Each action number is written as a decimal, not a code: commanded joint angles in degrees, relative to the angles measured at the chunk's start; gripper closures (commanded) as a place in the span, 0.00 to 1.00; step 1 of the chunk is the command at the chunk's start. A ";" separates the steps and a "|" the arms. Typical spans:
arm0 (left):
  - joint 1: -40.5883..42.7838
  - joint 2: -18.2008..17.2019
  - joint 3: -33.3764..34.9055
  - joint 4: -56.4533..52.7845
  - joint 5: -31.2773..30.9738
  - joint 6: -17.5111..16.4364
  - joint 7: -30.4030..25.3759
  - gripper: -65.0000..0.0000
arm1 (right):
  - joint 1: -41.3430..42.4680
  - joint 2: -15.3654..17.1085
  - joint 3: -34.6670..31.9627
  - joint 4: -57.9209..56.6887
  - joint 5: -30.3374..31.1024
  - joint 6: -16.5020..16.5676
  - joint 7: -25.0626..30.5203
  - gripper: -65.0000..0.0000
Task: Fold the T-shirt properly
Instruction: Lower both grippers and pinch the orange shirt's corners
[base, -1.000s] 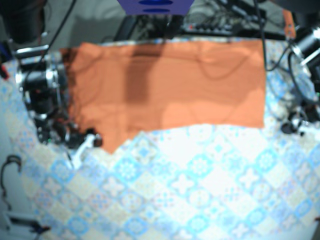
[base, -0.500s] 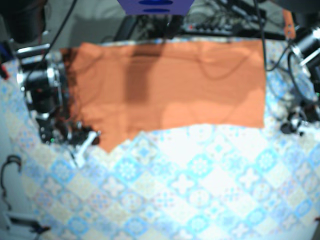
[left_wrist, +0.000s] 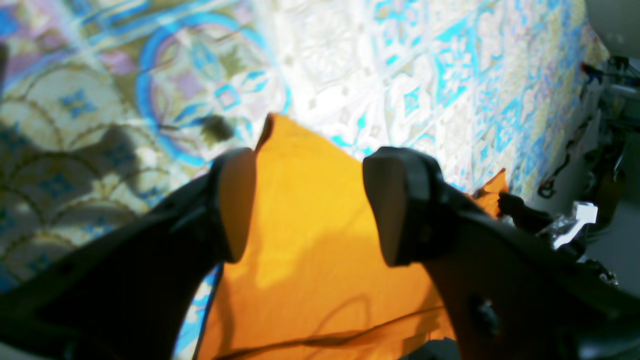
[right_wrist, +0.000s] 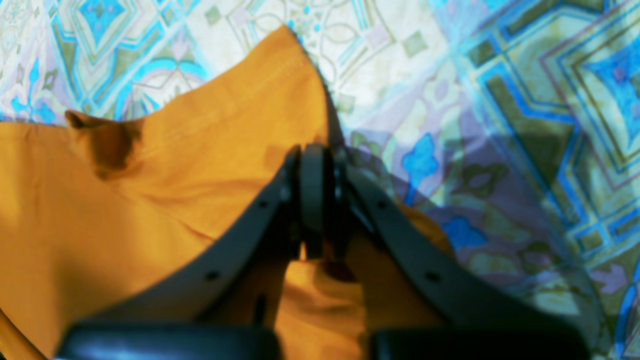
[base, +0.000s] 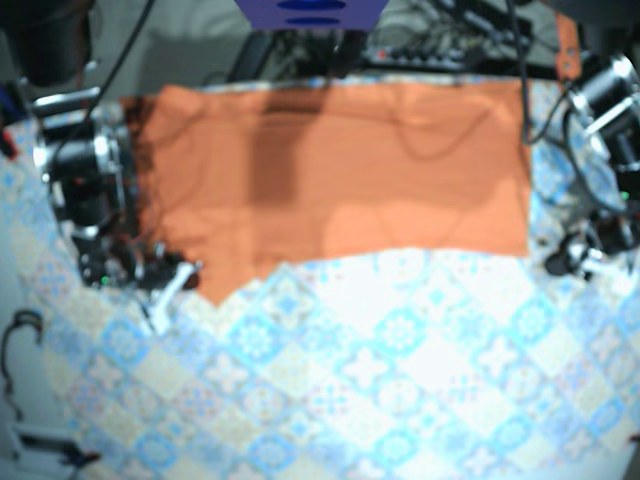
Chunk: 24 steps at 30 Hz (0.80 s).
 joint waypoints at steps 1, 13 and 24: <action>-1.44 -0.90 -0.03 0.81 -1.23 -0.12 -0.23 0.43 | 0.98 0.33 -0.18 0.46 -0.69 0.34 -0.91 0.99; -1.62 2.79 6.47 -1.48 -0.79 -0.12 -7.62 0.44 | 0.98 0.33 -0.18 0.55 -0.69 0.34 -0.91 0.99; -1.70 2.61 12.19 -7.89 -0.70 -0.12 -16.85 0.44 | 0.98 0.41 -0.18 0.55 -0.69 0.34 -0.91 0.99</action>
